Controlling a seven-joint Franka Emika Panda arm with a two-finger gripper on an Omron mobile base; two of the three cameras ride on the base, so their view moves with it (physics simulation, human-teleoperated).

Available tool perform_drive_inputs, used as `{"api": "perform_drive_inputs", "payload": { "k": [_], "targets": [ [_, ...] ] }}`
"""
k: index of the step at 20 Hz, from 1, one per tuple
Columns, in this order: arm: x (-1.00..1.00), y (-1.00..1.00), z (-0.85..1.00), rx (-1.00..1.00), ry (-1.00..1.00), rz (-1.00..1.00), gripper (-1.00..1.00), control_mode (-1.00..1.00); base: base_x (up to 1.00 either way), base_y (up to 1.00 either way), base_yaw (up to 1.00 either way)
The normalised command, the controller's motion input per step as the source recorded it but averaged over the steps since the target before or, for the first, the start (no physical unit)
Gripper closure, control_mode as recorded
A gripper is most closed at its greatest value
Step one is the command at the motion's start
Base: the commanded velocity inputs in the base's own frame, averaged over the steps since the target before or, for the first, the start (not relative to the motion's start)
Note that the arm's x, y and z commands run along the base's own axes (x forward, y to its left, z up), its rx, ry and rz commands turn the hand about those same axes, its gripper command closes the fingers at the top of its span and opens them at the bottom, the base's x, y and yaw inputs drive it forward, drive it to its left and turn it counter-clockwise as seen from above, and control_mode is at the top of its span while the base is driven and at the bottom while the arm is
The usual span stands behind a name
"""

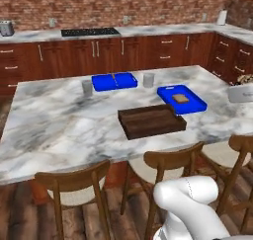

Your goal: Take the cupcake and donut from the fridge and place them on the empty tray on the dining counter.

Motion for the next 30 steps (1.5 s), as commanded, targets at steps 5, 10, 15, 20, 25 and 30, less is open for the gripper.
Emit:
{"api": "perform_drive_inputs", "payload": {
  "k": [5, 10, 15, 20, 25, 30],
  "targets": [
    [0.00, 0.00, 0.00, 0.00, 0.00, 0.00, 1.00, 1.00, 0.93, -0.37, 0.72],
    [0.00, 0.00, 0.00, 0.00, 0.00, 0.00, 1.00, 1.00, 1.00, -0.05, 0.65],
    [0.40, -0.04, -0.22, 0.05, 0.03, 0.22, 1.00, -1.00, 0.60, 0.00, 0.36],
    [1.00, -0.11, -0.54, 0.06, 0.26, 0.19, 1.00, -1.00, 0.00, 0.00, 0.00],
    [1.00, 0.09, -0.42, -0.04, 0.53, -0.10, 1.00, -1.00, 0.00, 0.00, 0.00],
    [0.74, 0.00, -0.25, -0.01, 0.18, 0.01, 1.00, -1.00, 0.00, 0.00, 0.00]
  ]
}}
